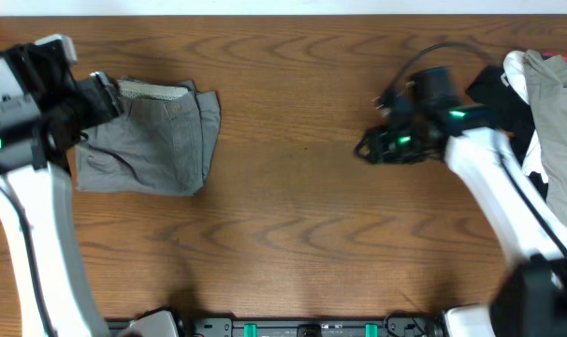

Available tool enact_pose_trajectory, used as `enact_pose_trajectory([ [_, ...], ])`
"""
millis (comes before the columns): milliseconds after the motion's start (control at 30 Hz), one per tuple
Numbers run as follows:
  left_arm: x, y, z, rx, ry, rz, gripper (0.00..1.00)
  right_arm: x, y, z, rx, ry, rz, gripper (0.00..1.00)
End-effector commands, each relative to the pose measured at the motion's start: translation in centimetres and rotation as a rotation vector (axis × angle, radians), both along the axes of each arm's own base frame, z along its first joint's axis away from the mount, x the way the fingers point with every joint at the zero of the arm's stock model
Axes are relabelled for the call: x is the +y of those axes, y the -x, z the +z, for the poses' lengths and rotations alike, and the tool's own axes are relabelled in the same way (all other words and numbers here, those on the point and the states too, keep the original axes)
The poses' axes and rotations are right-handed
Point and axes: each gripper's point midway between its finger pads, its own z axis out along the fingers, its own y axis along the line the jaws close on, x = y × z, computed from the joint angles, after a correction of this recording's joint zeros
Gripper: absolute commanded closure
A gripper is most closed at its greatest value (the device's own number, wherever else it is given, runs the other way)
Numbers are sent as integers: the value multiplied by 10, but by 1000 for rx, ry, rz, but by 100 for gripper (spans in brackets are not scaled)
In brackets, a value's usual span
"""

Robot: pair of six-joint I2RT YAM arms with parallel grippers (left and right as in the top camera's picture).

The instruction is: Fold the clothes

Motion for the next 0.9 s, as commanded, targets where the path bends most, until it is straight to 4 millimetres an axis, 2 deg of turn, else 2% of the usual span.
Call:
enact_pose_trajectory([
  [0,-49,26,32,-61,23,-153,31,-60,-15,81,-257,100,-234,42],
  [100,-84,52,37,-38,37,-236,31,-107,-6,130,-397,140,-438,31],
  [167,-108,68,34,-5,47,-305,31,-129,6,153,-459,144,-532,31],
  [233,-128,84,28,41,57,-368,31,-142,19,168,-503,143,-574,31],
  [300,-142,96,21,89,65,-415,23,-146,29,178,-531,143,-592,23],
  [333,-147,101,18,112,69,-432,15,-146,33,181,-541,143,-592,19],
  [367,-151,107,14,137,72,-449,2,-145,38,185,-555,143,-584,15],
  [467,-155,116,8,180,78,-466,2,-143,47,194,-584,141,-582,1],
  [633,-154,124,2,222,79,-459,2,-142,56,205,-627,132,-584,1],
  [867,-154,124,1,227,79,-459,2,-142,58,203,-615,135,-583,1],
])
